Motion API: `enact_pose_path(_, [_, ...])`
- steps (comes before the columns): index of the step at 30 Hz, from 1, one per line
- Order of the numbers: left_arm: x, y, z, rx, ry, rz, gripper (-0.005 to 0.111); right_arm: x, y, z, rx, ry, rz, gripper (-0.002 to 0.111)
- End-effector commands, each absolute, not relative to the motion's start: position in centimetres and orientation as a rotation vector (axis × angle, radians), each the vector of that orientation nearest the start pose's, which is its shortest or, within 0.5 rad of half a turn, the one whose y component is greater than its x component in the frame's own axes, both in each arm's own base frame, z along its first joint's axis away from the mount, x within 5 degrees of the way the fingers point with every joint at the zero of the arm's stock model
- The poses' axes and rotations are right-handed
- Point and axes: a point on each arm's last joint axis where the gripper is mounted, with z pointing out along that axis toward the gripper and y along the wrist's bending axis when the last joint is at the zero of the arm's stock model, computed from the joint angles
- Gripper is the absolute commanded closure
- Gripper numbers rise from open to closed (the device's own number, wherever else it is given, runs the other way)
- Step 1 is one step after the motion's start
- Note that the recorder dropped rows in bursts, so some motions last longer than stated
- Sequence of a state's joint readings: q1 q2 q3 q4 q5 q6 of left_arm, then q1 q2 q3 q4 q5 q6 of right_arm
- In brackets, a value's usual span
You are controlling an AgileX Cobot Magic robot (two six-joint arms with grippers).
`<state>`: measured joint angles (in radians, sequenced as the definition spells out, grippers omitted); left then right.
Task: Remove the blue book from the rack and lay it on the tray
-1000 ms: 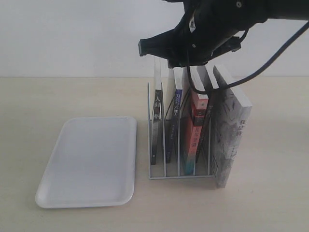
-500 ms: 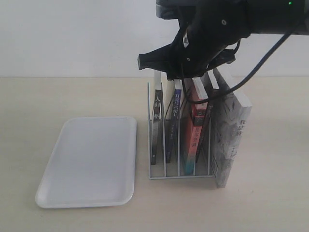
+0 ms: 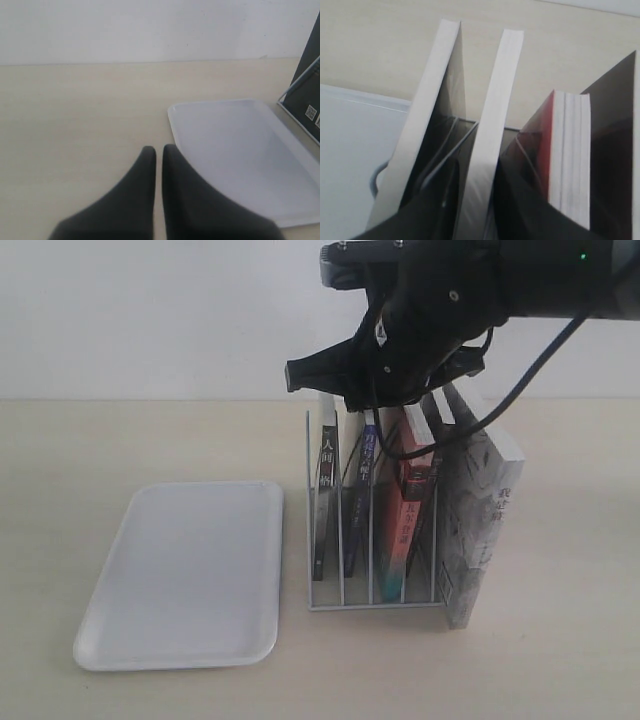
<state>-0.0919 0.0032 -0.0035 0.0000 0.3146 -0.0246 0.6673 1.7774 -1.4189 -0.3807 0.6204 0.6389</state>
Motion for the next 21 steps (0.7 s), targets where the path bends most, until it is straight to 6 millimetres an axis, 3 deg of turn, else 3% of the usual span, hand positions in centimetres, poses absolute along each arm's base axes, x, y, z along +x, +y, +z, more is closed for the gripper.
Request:
enact_pose_path(1, [5.4,-0.5,18.5,0.052,1.793,-0.087,0.103,32.9,23.3,27.2,-0.322,2.41,0.171,0.085])
enact_pose_path(6, [5.4,-0.5,18.5,0.052,1.793,-0.087,0.103,32.9,23.4,27.2,-0.314,2.41,0.175,0.088])
enact_pose_path(9, [5.4,-0.5,18.5,0.052,1.793,-0.087,0.103,32.9,23.4,27.2,-0.316,2.405,0.182,0.107])
enact_pose_path(18, [5.4,-0.5,18.5,0.052,1.793,-0.087,0.103,32.9,23.5,27.5,-0.27,2.39,0.222,0.108])
enact_pose_path(21, [5.4,-0.5,18.5,0.052,1.793,-0.087,0.103,32.6,23.3,28.6,-0.248,2.372,0.241,0.108])
